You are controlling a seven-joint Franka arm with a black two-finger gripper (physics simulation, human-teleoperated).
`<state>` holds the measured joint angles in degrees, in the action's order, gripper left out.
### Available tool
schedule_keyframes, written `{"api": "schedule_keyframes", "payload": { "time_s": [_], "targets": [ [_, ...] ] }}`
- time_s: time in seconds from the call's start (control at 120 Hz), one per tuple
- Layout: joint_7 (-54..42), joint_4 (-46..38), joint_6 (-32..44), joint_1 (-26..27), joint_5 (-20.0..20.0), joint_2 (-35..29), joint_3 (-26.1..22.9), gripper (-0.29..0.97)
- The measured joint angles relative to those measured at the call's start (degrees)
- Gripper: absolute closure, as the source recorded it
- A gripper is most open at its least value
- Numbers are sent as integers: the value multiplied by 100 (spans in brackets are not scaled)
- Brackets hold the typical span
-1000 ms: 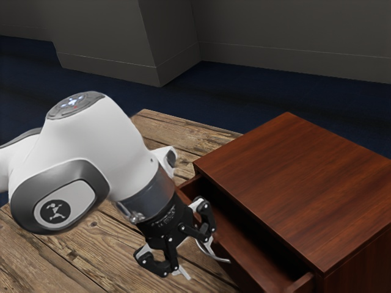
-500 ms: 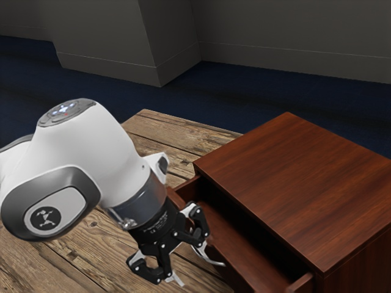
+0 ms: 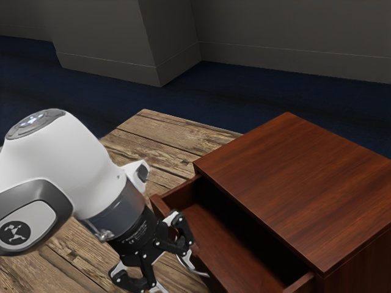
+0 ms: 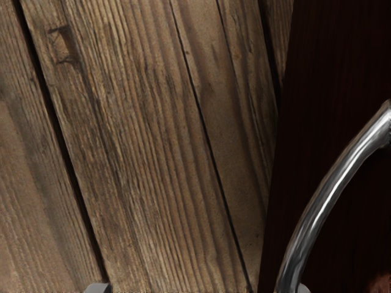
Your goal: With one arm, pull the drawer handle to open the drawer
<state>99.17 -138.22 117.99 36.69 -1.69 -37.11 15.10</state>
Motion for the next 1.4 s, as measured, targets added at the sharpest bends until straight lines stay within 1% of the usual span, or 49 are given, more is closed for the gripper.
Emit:
{"api": "schedule_keyframes", "payload": {
  "time_s": [0.183, 0.517, 0.792, 1.133, 1.4],
  "targets": [
    [56, -205, 1, -10, -46, -265, 1, 37],
    [141, -350, 39, -70, -82, -319, -4, 37],
    [197, -691, 93, -85, -78, -774, -1, 37],
    [247, -905, 113, -83, -155, -1099, 2, 37],
    [265, -952, 119, -117, -213, -1147, -9, 37]
  ]
}}
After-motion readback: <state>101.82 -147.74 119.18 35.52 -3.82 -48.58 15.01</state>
